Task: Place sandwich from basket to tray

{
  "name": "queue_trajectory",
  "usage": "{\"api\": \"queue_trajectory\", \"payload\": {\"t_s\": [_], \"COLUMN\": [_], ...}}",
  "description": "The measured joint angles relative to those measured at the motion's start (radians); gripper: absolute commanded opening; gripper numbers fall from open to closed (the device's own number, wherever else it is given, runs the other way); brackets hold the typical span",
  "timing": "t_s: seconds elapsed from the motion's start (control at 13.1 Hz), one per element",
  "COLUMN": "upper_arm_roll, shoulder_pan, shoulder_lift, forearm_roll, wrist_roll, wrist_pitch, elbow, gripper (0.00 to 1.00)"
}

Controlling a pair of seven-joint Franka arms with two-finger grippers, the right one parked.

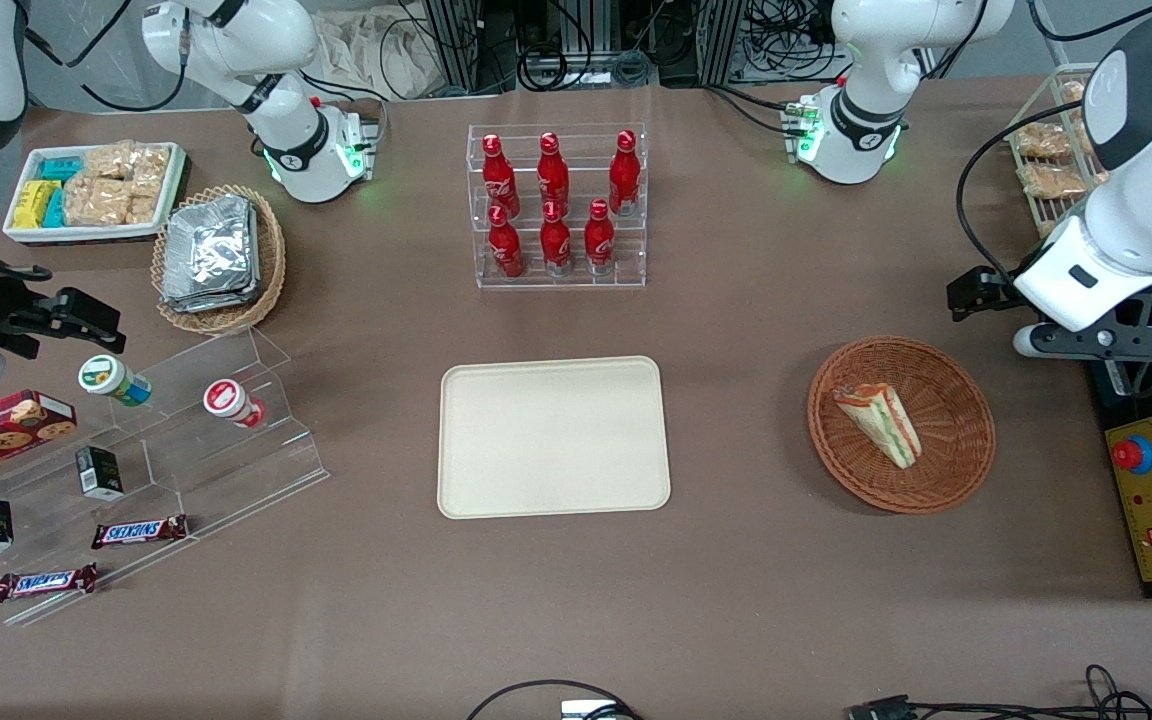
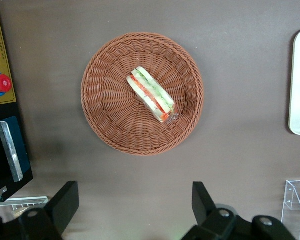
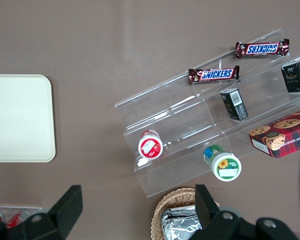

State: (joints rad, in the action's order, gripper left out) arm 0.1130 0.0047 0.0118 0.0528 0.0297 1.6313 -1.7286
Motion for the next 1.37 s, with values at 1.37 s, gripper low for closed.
{"api": "queue_trajectory", "payload": {"t_s": [1.37], "upper_arm_roll": [-0.011], "shoulder_pan": [0.014], "shoulder_lift": [0.054], "forearm_roll": [-0.036], "wrist_roll": [0.299], "wrist_pitch": [-0.001], "elbow": [-0.005], "gripper": [0.99]}}
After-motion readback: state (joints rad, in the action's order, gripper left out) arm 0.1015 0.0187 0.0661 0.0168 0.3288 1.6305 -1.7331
